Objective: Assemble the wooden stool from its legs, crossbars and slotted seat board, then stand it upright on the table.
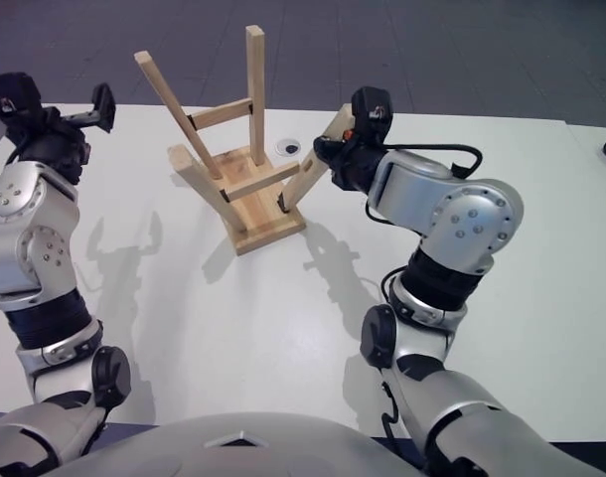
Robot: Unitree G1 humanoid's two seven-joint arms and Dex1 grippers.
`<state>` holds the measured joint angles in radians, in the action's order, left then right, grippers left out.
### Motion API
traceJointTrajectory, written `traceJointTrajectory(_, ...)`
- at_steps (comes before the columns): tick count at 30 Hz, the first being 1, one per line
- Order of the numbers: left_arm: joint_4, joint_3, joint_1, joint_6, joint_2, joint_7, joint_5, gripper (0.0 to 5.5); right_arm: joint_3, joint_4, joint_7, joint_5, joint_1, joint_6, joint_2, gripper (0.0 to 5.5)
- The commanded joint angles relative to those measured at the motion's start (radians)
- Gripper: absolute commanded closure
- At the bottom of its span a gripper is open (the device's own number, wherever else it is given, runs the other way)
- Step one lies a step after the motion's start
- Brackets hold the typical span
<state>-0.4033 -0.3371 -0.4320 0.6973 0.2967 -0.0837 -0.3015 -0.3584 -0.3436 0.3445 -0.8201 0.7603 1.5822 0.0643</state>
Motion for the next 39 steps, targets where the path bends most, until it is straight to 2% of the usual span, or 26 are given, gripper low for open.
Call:
traceJointTrajectory(1,-0.043,0.011,0.049,-0.088,0.027,-0.128,-0.069,0.1,0.013,0.068,-0.035,0.089,-0.002,0.006,0.039,4.48)
traceJointTrajectory(10,-0.025,0.23,0.011,-0.125,0.087,-0.255,-0.015,0.1,0.026,0.165,-0.13,0.181,0.063,-0.022,0.052,4.48)
traceJointTrajectory(14,-0.001,0.279,0.012,-0.139,0.106,-0.288,0.01,0.1,0.035,0.211,-0.168,0.218,0.094,-0.058,0.067,4.48)
traceJointTrajectory(23,0.028,0.275,-0.006,-0.135,0.129,-0.285,0.023,0.1,0.157,0.165,-0.303,0.235,0.065,-0.015,0.17,4.48)
traceJointTrajectory(31,0.006,0.281,0.025,-0.102,0.123,-0.244,0.046,0.1,0.186,0.187,-0.392,0.201,0.1,0.032,0.283,4.48)
traceJointTrajectory(35,-0.016,0.263,0.048,-0.093,0.096,-0.192,0.046,0.1,0.099,0.283,-0.378,0.164,0.2,0.032,0.269,4.48)
traceJointTrajectory(39,-0.033,0.255,0.071,-0.095,0.075,-0.153,0.044,0.1,0.093,0.324,-0.358,0.162,0.233,0.032,0.298,4.48)
